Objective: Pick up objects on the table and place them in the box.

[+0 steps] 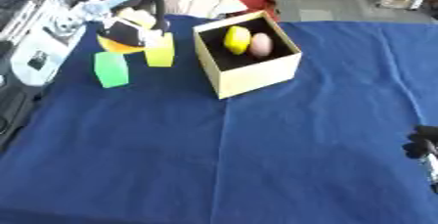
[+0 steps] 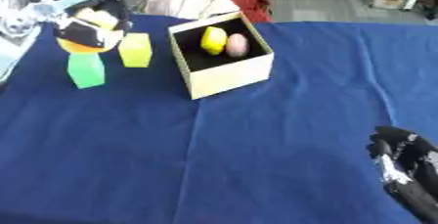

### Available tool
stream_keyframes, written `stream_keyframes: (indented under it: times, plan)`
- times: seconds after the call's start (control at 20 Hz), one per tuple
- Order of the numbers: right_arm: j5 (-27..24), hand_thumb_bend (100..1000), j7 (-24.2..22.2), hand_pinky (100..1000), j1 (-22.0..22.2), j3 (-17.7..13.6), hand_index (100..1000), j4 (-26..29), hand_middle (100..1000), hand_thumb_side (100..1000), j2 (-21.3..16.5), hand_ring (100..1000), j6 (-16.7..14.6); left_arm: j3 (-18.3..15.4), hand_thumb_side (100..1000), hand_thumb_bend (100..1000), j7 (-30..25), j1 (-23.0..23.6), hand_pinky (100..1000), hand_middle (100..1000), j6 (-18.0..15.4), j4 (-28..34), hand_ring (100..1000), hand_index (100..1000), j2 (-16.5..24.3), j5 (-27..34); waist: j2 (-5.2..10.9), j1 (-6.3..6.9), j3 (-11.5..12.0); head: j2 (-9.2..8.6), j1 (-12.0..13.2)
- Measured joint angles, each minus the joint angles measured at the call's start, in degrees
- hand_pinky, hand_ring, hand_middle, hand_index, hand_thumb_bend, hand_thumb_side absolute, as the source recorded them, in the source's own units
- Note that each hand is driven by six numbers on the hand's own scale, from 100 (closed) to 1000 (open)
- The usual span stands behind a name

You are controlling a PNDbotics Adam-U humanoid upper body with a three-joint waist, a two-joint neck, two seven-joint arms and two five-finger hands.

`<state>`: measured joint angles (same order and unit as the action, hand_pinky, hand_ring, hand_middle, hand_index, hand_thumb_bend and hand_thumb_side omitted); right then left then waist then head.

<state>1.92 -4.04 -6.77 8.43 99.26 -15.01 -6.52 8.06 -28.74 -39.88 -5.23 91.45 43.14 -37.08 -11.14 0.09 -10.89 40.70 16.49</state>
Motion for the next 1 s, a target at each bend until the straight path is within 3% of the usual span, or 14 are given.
stream_keyframes:
  times: [0.25, 0.6, 0.75, 0.8, 0.95, 1.0]
  plan:
    - [-0.1, 100, -0.5, 655, -0.3, 0.6, 763, 0.0, 640, 411, 0.0, 655, 0.1, 3.4, 219, 100, -1.0, -8.4, 346, 248, -2.3, -10.9, 164, 556, -6.0, -4.3, 0.00, 0.00, -1.9, -0.52, 0.6]
    - [-0.6, 100, -1.2, 654, -0.8, 1.4, 763, 0.0, 640, 414, 0.1, 655, 0.2, 5.1, 210, 100, 4.1, -13.7, 425, 277, -4.4, -24.9, 218, 592, -13.1, -13.9, -0.06, -0.02, -4.2, -1.50, 1.7]
    - [-0.7, 100, -1.4, 654, -0.8, 1.5, 763, -0.1, 640, 414, 0.1, 655, 0.3, 5.1, 205, 100, 9.5, -14.1, 512, 338, -4.6, -28.4, 292, 645, -15.3, -15.9, -0.06, -0.02, -4.8, -1.76, 2.1]
    - [-0.8, 100, -1.4, 654, -0.8, 1.5, 763, -0.1, 640, 415, 0.1, 655, 0.3, 5.1, 197, 100, 11.7, -14.1, 606, 434, -4.6, -29.0, 408, 711, -15.8, -16.0, -0.06, -0.03, -4.9, -1.93, 2.2]
    - [-0.8, 100, -1.4, 654, -0.8, 1.5, 763, -0.2, 639, 416, 0.1, 655, 0.3, 5.1, 172, 100, 18.3, -14.0, 712, 591, -4.6, -29.3, 586, 813, -16.2, -15.6, -0.06, -0.03, -4.8, -2.01, 2.2]
    - [-0.8, 100, -1.4, 654, -0.8, 1.5, 763, -0.3, 639, 416, 0.1, 655, 0.3, 5.1, 240, 100, 20.1, -13.9, 733, 632, -4.5, -29.2, 625, 832, -16.2, -15.2, -0.06, -0.03, -4.8, -2.02, 2.2]
